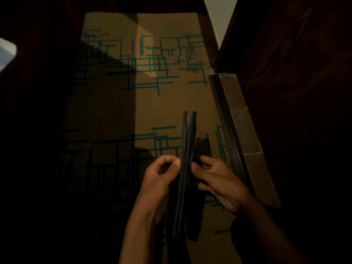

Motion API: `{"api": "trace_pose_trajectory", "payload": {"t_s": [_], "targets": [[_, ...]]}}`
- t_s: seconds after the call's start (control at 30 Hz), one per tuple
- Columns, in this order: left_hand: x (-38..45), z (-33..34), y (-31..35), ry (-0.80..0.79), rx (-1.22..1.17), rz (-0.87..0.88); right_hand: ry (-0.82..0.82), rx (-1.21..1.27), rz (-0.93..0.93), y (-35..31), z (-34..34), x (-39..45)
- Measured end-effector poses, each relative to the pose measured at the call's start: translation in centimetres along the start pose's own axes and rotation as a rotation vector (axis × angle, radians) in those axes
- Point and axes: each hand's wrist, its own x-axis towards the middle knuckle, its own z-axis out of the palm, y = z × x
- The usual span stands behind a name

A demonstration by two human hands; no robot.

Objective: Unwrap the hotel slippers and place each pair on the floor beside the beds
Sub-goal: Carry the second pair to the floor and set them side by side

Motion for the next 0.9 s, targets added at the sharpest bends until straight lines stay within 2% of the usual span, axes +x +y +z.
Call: {"api": "trace_pose_trajectory", "payload": {"t_s": [0.13, 0.23, 0.4, 0.53, 0.63, 0.77, 0.9], "targets": [[0.1, -0.1, -0.1, -0.034, 0.103, -0.019, -0.067, 0.125, -0.045, 0.0, 0.2, -0.1], [0.0, 0.0, 0.0, -0.079, 0.035, -0.049, -0.100, 0.146, -0.061, -0.2, 0.3, 0.0], [0.1, 0.1, 0.4, -0.037, -0.010, -0.003, -0.099, 0.150, -0.095, -0.2, 0.2, 0.1], [0.0, 0.2, 1.0, 0.004, -0.001, 0.023, -0.096, 0.243, -0.104, -0.2, 0.3, 0.2], [0.2, 0.0, 1.0, 0.060, -0.074, 0.016, -0.050, 0.264, -0.118, -0.3, 0.0, 0.3], [0.7, -0.6, 0.9, 0.162, -0.253, 0.002, 0.139, 0.358, -0.102, 0.1, -1.6, 0.5], [1.4, -0.4, 1.9, 0.134, -0.177, 0.005, 0.228, 0.365, -0.144, -0.1, -2.9, -0.4]]}}
